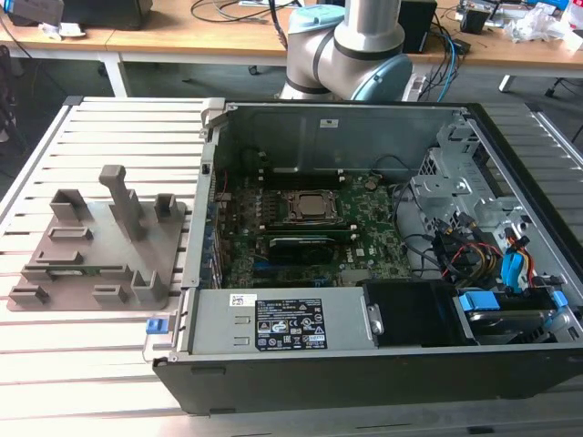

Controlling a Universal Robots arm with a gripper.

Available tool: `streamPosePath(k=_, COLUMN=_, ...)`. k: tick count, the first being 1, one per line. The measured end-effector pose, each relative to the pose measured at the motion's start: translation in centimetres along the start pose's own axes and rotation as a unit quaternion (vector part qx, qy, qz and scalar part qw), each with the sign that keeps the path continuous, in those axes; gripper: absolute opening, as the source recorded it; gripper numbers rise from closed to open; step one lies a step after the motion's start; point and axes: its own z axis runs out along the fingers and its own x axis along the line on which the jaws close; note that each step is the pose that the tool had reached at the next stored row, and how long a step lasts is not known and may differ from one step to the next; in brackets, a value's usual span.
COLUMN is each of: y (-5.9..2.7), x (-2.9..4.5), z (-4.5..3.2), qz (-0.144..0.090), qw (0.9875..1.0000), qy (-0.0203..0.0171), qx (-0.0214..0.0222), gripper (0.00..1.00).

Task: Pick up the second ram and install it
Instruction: 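Pick up the second ram and move it above second insertion slot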

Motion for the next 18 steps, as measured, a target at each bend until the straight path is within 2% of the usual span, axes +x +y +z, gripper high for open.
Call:
streamPosePath(k=5, y=0.0, x=0.0, z=0.0, qz=-0.03, qw=0.9995, qy=0.0011, qx=-0.0007, gripper=0.11)
streamPosePath(k=10, y=0.0, x=0.0, z=0.0, qz=-0.064, qw=0.9979, qy=0.0024, qx=-0.0015, gripper=0.11)
streamPosePath(k=11, y=0.0, x=0.0, z=0.0, qz=-0.082, qw=0.9966, qy=0.0031, qx=-0.002, gripper=0.11)
streamPosePath(k=12, y=0.0, x=0.0, z=0.0, qz=-0.113, qw=0.9936, qy=0.0042, qx=-0.0027, gripper=0.11)
streamPosePath(k=13, y=0.0, x=0.0, z=0.0, qz=-0.124, qw=0.9922, qy=0.0046, qx=-0.0029, gripper=0.11)
streamPosePath(k=15, y=0.0, x=0.0, z=0.0, qz=-0.138, qw=0.9904, qy=0.0052, qx=-0.0033, gripper=0.11)
streamPosePath(k=18, y=0.0, x=0.0, z=0.0, qz=-0.176, qw=0.9843, qy=0.0066, qx=-0.0042, gripper=0.11)
